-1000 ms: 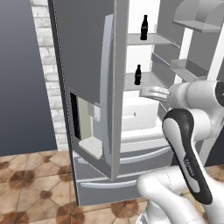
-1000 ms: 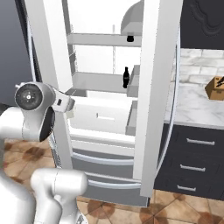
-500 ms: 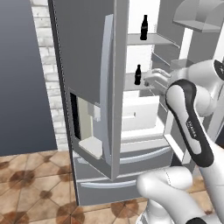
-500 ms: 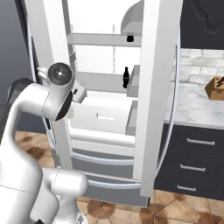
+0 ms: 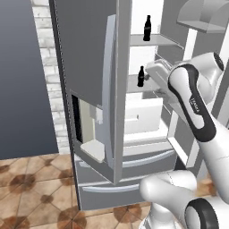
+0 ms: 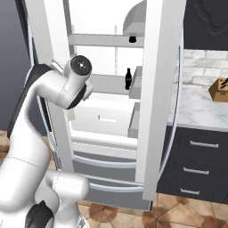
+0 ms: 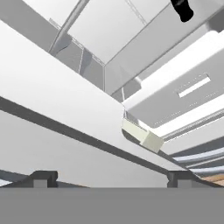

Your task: Open the fridge, grab two sodas, and place both sodas inside the bowl with ice on the dining counter.

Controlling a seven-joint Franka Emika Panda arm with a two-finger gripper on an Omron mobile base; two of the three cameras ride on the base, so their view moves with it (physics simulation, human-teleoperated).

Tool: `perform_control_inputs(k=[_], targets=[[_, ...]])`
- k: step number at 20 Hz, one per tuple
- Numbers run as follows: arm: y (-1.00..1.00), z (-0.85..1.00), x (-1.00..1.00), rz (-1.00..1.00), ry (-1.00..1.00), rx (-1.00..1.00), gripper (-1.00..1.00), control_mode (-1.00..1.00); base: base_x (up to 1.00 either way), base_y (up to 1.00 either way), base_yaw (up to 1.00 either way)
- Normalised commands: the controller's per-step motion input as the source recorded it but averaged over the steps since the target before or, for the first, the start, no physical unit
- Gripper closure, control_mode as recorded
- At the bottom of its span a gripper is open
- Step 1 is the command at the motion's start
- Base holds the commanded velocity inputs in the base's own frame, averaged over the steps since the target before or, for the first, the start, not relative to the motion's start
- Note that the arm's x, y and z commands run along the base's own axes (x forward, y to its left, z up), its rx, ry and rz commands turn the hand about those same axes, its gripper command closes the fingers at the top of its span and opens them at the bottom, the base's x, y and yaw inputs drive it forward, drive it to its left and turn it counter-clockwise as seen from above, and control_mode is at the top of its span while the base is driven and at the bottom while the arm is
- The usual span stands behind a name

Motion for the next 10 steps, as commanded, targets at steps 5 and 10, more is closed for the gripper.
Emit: perform_control_inputs(k=[5,10], targets=[[0.15,-0.1,0.33,0.0,0.05,0.13,-1.0,-1.0,0.0,0.0,0.0],[0.25,-0.11,0.28,0.0,0.04,0.1,-1.0,-1.0,0.0,0.0,0.0]])
